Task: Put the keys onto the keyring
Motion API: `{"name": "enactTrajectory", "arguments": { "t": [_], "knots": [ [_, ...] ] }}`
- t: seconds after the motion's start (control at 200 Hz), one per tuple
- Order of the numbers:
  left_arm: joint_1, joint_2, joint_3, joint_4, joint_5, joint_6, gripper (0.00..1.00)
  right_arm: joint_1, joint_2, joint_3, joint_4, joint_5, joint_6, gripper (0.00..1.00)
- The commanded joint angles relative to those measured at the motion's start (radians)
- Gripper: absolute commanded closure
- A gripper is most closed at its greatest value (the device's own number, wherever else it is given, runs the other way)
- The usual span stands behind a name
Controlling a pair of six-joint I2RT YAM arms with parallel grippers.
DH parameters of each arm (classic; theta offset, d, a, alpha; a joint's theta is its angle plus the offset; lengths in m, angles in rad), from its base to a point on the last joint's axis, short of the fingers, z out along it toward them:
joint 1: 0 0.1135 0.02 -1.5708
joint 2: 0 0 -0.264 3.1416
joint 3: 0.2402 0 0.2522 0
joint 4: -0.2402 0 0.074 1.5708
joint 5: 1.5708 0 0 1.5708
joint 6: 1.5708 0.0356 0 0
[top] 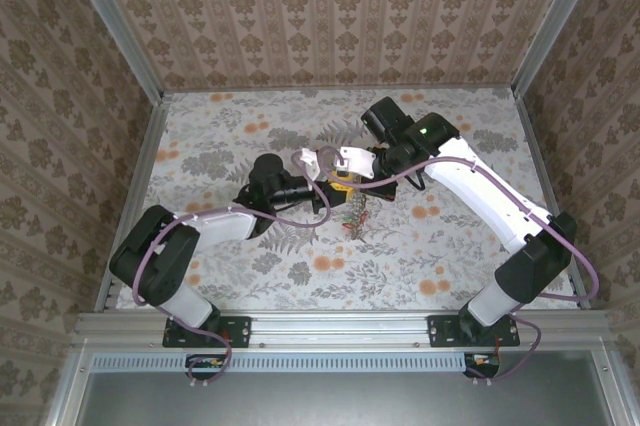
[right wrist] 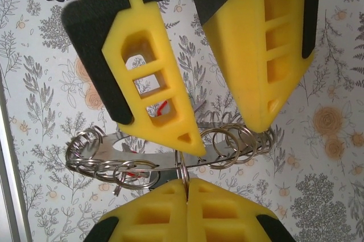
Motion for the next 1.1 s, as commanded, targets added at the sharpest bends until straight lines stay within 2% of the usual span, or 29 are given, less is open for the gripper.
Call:
{"name": "enactTrajectory", "arguments": {
  "t": [0.0, 0.4, 1.095],
  "knots": [
    [0.001, -0.038, -0.025, 0.076, -0.001, -0.018, 0.66, -0.013, -0.035, -0.018, 0.038, -0.034, -0.013, 1.00],
    [0.002, -0.048, -0.011, 0.067, 0.126, -0.053, 0.65, -0.022, -0.028, -0.024, 0.052, -0.055, -0.021, 1.00],
    [-0.005, -0.016, 0.012, 0.016, 0.100, -0.022, 0.71, -0.035, -0.074, -0.063, 0.117, -0.137, -0.018, 1.00]
  ]
}}
